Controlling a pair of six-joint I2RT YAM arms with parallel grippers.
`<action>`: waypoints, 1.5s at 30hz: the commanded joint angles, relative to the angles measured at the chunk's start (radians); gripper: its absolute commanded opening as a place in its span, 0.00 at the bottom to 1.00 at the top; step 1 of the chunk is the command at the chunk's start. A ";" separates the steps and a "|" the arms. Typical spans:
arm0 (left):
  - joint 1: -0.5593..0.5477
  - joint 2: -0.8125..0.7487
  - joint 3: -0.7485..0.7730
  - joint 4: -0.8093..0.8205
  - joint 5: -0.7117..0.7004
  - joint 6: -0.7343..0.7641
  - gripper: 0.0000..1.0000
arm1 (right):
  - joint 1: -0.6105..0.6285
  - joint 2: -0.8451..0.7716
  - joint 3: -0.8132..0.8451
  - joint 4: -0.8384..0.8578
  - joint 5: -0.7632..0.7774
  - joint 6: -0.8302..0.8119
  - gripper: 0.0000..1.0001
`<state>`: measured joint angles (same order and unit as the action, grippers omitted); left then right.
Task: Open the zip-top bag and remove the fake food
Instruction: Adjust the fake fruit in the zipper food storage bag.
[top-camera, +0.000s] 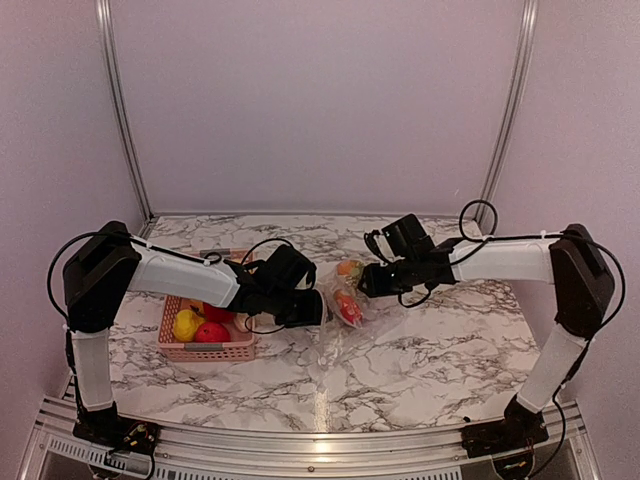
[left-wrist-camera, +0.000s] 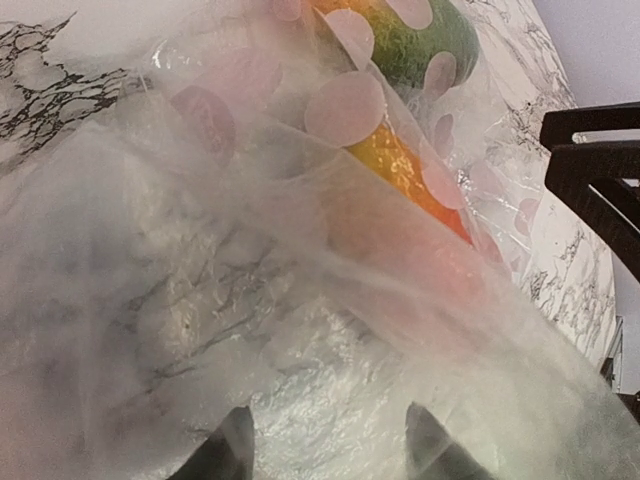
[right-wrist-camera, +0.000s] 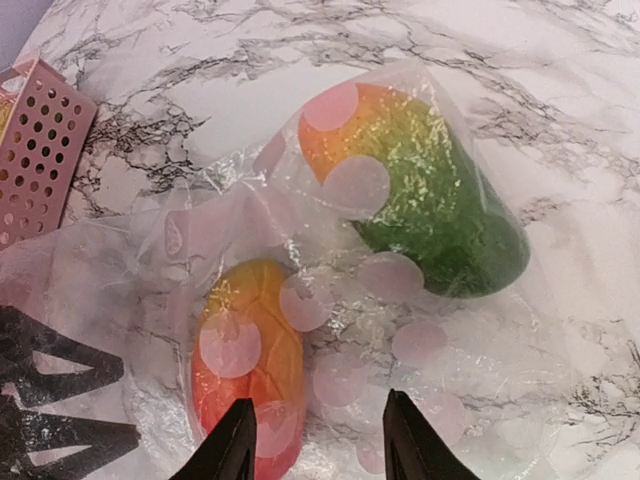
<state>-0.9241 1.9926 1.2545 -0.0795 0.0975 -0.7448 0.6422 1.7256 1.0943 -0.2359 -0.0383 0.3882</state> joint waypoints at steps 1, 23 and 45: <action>-0.005 -0.035 0.007 0.021 0.005 0.002 0.52 | 0.055 -0.020 -0.004 -0.039 -0.005 -0.017 0.40; -0.006 -0.032 -0.006 0.038 0.033 -0.003 0.53 | 0.064 0.078 -0.045 0.037 -0.057 0.016 0.19; -0.006 -0.036 -0.010 0.067 -0.006 -0.050 0.55 | 0.065 0.101 -0.033 0.065 0.009 0.041 0.02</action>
<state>-0.9249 1.9808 1.2518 -0.0303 0.1104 -0.7902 0.7044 1.7824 1.0519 -0.1658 -0.0433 0.4339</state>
